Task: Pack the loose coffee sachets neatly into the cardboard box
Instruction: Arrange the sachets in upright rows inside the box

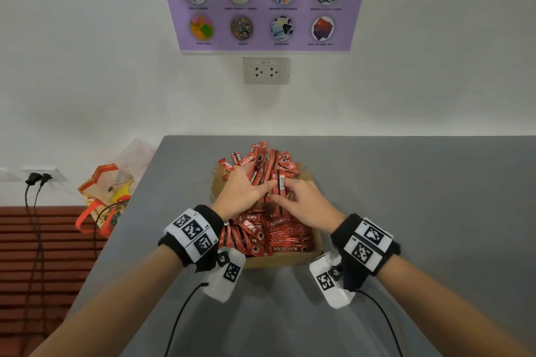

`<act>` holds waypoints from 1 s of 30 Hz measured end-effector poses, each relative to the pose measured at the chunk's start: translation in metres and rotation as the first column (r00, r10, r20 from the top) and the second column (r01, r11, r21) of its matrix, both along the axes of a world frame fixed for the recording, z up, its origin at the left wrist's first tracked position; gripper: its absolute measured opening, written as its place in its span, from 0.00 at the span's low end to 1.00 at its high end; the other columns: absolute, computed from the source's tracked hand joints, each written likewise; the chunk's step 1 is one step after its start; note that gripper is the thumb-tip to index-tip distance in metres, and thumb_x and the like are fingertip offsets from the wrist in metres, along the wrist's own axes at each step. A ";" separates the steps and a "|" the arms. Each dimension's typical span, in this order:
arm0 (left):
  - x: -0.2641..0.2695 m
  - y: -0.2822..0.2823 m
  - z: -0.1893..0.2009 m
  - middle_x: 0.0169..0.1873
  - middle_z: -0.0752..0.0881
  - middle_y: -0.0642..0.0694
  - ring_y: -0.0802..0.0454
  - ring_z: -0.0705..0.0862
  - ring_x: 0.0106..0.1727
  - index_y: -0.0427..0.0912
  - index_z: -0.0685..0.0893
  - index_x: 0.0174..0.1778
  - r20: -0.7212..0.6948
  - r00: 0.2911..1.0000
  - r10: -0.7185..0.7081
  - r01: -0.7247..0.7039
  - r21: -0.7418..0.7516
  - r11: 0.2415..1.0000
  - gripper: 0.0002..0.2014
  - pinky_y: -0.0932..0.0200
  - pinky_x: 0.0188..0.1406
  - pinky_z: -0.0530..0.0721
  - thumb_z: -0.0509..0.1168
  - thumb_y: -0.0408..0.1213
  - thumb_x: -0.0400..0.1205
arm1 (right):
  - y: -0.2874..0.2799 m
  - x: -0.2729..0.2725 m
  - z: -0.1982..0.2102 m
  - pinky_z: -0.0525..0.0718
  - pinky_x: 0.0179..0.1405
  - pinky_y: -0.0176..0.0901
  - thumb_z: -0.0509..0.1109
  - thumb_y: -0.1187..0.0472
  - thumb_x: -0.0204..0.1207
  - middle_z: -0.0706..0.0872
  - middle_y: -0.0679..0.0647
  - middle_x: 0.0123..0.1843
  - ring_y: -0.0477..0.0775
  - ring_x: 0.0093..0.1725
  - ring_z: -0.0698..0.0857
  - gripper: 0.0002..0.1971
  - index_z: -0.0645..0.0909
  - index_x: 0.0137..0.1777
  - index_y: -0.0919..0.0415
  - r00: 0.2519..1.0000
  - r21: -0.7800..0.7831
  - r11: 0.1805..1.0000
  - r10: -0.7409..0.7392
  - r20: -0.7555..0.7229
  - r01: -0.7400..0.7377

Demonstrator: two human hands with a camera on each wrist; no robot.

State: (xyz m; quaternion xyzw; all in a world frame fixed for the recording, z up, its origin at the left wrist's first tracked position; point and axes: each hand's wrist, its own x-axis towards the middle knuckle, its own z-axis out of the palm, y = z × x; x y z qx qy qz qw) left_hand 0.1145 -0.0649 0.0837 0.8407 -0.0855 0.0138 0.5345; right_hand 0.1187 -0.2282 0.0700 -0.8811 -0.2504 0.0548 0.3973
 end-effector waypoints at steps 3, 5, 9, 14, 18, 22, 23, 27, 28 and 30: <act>0.002 0.001 -0.004 0.41 0.88 0.52 0.57 0.87 0.45 0.50 0.82 0.46 0.010 0.998 0.067 -0.067 -0.037 0.997 0.04 0.60 0.52 0.83 0.69 0.39 0.78 | 0.003 0.002 -0.005 0.74 0.39 0.25 0.65 0.61 0.81 0.83 0.42 0.41 0.36 0.40 0.81 0.04 0.81 0.49 0.54 0.999 0.053 0.997 -0.049 0.024 0.048; 0.004 0.004 -0.009 0.41 0.89 0.49 0.56 0.87 0.45 0.40 0.84 0.50 0.015 0.988 0.156 -0.154 -0.076 0.985 0.07 0.60 0.51 0.83 0.68 0.38 0.79 | 0.001 0.004 -0.009 0.77 0.40 0.28 0.65 0.62 0.80 0.84 0.43 0.40 0.38 0.41 0.82 0.04 0.82 0.47 0.54 0.994 0.090 0.991 -0.101 0.040 0.097; 0.005 0.008 -0.015 0.39 0.89 0.47 0.53 0.88 0.42 0.35 0.82 0.56 -0.087 0.974 0.209 -0.218 -0.123 0.968 0.13 0.57 0.51 0.84 0.70 0.35 0.78 | -0.003 0.003 -0.011 0.79 0.53 0.28 0.74 0.64 0.73 0.85 0.48 0.48 0.38 0.49 0.81 0.05 0.89 0.47 0.57 0.972 0.173 0.976 -0.164 0.168 0.135; 0.004 0.009 -0.017 0.46 0.90 0.46 0.50 0.88 0.49 0.39 0.84 0.54 -0.161 0.975 0.155 -0.182 -0.176 0.967 0.15 0.44 0.62 0.81 0.72 0.42 0.76 | -0.005 -0.001 -0.015 0.72 0.57 0.23 0.76 0.68 0.69 0.80 0.46 0.49 0.37 0.52 0.77 0.07 0.90 0.44 0.56 0.956 0.214 0.975 -0.111 0.270 0.053; 0.004 0.010 -0.014 0.40 0.89 0.45 0.49 0.88 0.43 0.36 0.83 0.54 -0.176 0.977 0.119 -0.147 -0.160 0.976 0.25 0.42 0.59 0.83 0.78 0.47 0.67 | -0.009 -0.002 -0.014 0.76 0.60 0.32 0.76 0.68 0.70 0.81 0.46 0.52 0.39 0.55 0.79 0.11 0.88 0.50 0.54 0.965 0.231 0.973 -0.089 0.249 0.030; 0.006 0.016 -0.014 0.29 0.86 0.50 0.59 0.84 0.29 0.31 0.81 0.54 -0.188 0.968 0.169 -0.204 -0.188 0.961 0.19 0.49 0.50 0.84 0.75 0.36 0.72 | -0.020 0.001 -0.009 0.81 0.53 0.29 0.79 0.64 0.67 0.79 0.48 0.58 0.43 0.55 0.81 0.30 0.75 0.68 0.50 0.997 0.139 0.990 -0.018 0.068 0.008; 0.006 0.017 -0.013 0.29 0.86 0.50 0.61 0.84 0.27 0.33 0.82 0.52 -0.174 0.970 0.170 -0.202 -0.185 0.962 0.16 0.53 0.46 0.83 0.75 0.35 0.73 | -0.023 0.001 -0.008 0.84 0.50 0.32 0.80 0.62 0.66 0.79 0.49 0.58 0.46 0.53 0.82 0.33 0.72 0.71 0.49 1.000 0.126 0.992 -0.011 -0.011 0.012; 0.002 0.017 -0.009 0.37 0.87 0.50 0.59 0.86 0.35 0.42 0.81 0.48 -0.154 0.981 0.121 -0.141 -0.125 0.982 0.11 0.63 0.41 0.82 0.74 0.35 0.74 | -0.025 -0.003 -0.009 0.84 0.47 0.32 0.74 0.56 0.74 0.84 0.49 0.55 0.44 0.48 0.84 0.20 0.80 0.65 0.57 0.998 0.097 0.995 -0.015 -0.064 0.022; 0.001 0.016 -0.009 0.40 0.87 0.49 0.56 0.87 0.39 0.42 0.81 0.51 -0.158 0.981 0.111 -0.130 -0.112 0.985 0.13 0.61 0.45 0.84 0.74 0.36 0.73 | -0.023 -0.004 -0.009 0.81 0.45 0.27 0.72 0.58 0.75 0.85 0.48 0.51 0.40 0.46 0.83 0.15 0.83 0.61 0.59 1.000 0.085 0.996 -0.022 -0.019 0.024; -0.002 0.013 -0.009 0.43 0.88 0.49 0.53 0.88 0.44 0.43 0.81 0.51 -0.162 0.983 0.084 -0.098 -0.079 0.992 0.13 0.57 0.52 0.83 0.75 0.36 0.73 | -0.022 -0.004 -0.011 0.74 0.38 0.23 0.73 0.61 0.74 0.84 0.46 0.43 0.37 0.39 0.79 0.09 0.87 0.53 0.60 0.998 0.029 0.999 -0.027 0.053 0.025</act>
